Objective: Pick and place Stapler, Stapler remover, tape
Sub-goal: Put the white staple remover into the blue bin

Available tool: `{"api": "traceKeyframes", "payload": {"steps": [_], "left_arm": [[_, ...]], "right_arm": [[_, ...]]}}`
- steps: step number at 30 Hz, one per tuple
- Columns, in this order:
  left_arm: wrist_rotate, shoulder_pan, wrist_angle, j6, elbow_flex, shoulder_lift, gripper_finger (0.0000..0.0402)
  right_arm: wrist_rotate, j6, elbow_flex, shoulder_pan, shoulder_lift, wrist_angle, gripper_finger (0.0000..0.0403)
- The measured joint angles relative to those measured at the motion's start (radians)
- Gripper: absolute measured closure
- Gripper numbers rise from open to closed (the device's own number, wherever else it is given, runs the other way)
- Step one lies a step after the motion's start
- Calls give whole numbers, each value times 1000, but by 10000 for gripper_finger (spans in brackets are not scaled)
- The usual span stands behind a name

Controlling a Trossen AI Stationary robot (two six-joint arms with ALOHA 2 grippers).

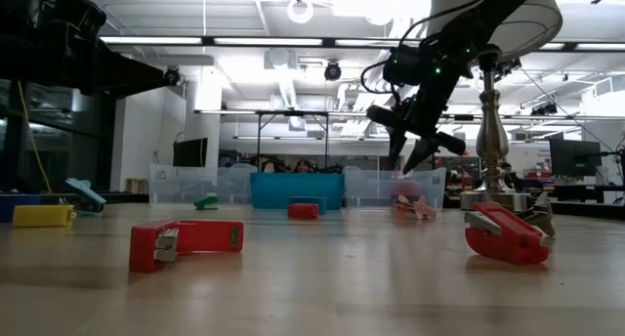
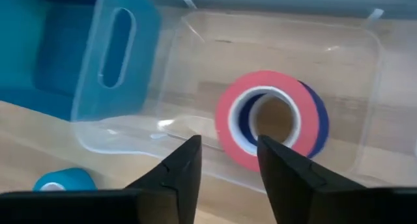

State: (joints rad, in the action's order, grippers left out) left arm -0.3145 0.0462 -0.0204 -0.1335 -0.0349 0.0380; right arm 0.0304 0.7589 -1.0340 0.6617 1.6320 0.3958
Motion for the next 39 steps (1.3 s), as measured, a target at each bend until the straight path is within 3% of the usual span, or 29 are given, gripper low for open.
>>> {"api": "traceKeyframes", "payload": {"steps": [11, 20, 27, 34, 39], "left_arm": [[0, 0, 0, 0, 0, 0, 197], [0, 0, 0, 0, 0, 0, 197], [0, 0, 0, 0, 0, 0, 197], [0, 0, 0, 0, 0, 0, 197], [0, 0, 0, 0, 0, 0, 197]], "right_arm": [[-53, -7, 0, -51, -87, -3, 247], [-95, 29, 0, -182, -178, 262, 262], [-167, 164, 0, -316, -202, 525, 263], [-52, 342, 3, -469, -202, 583, 253], [-31, 507, 3, -573, -202, 589, 214]]}}
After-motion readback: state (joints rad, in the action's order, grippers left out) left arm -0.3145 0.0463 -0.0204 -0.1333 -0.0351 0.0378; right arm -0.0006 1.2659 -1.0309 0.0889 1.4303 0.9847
